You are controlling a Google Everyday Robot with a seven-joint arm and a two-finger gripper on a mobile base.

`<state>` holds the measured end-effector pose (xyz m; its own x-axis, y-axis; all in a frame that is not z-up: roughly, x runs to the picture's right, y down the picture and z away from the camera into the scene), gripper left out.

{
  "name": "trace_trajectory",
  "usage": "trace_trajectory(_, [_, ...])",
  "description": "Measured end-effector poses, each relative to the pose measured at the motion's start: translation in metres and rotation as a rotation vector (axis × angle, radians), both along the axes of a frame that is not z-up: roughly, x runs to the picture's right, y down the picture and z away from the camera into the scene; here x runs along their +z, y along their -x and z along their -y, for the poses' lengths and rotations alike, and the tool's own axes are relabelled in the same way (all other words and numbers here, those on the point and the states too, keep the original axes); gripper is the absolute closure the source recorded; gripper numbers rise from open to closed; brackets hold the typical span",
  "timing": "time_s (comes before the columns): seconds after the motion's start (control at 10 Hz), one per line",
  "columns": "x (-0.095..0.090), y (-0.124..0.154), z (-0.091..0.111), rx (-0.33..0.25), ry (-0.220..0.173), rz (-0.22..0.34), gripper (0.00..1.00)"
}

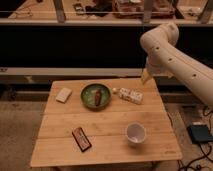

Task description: Move the arm in a circular motion

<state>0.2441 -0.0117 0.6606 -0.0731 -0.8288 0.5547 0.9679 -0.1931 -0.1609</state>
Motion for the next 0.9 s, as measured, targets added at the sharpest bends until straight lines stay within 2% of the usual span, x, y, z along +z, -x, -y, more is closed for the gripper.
trace_trajectory(0.1, [-0.027,0.019,-0.029,0.032,0.047,-0.001,0.25])
trace_trajectory(0.2, [-0.056,0.052,-0.064,0.071,0.108,0.021,0.25])
trace_trajectory(0.3, [-0.081,0.093,-0.095,0.104,0.168,0.067,0.25])
trace_trajectory(0.4, [-0.091,0.117,-0.110,0.117,0.203,0.105,0.25])
trace_trajectory(0.5, [-0.097,0.156,-0.124,0.130,0.237,0.183,0.25])
trace_trajectory(0.6, [-0.094,0.203,-0.132,0.137,0.265,0.294,0.25])
trace_trajectory(0.7, [-0.088,0.233,-0.134,0.139,0.273,0.372,0.25])
trace_trajectory(0.8, [-0.076,0.271,-0.131,0.130,0.275,0.478,0.25])
trace_trajectory(0.9, [-0.061,0.297,-0.126,0.114,0.268,0.556,0.25])
